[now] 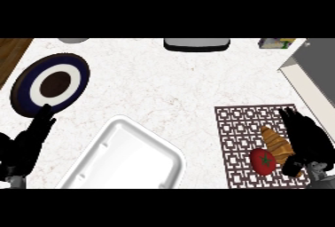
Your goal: Pick the croissant from the placemat and place it in the tiered shelf
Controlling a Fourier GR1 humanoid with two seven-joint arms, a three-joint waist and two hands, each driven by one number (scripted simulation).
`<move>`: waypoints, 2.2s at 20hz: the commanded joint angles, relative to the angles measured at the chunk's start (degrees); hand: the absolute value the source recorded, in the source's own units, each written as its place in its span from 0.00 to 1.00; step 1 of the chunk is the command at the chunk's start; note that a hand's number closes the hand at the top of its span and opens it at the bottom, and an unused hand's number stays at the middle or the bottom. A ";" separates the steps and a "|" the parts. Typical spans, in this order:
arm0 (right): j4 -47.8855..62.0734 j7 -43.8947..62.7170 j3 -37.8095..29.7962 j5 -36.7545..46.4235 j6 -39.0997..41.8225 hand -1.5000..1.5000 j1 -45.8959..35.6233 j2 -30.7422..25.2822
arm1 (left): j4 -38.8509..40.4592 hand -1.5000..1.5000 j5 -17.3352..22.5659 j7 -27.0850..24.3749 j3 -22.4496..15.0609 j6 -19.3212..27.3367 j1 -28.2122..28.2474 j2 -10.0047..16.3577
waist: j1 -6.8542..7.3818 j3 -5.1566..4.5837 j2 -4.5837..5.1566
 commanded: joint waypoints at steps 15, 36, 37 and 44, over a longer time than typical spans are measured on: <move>13.46 -13.08 -5.01 8.06 -2.98 1.00 -1.75 5.77 | 0.92 0.50 -3.38 1.44 5.12 -3.97 -2.20 -2.32 | -0.01 0.00 0.04; 9.56 27.58 -23.33 15.12 -6.24 1.00 -23.55 19.89 | -2.65 0.50 -4.92 5.38 4.38 -4.64 -2.72 -3.68 | 1.57 -0.07 0.32; 9.88 29.86 -23.00 16.60 -7.81 1.00 -25.20 21.03 | -3.38 0.50 -4.26 3.60 4.78 -5.23 -0.83 -4.08 | 1.76 -0.06 0.18; -0.20 38.32 -24.09 19.25 -7.16 1.00 -33.58 25.54 | -3.11 0.50 -5.80 4.85 4.04 -2.93 -1.53 -6.01 | -0.13 -0.05 -0.25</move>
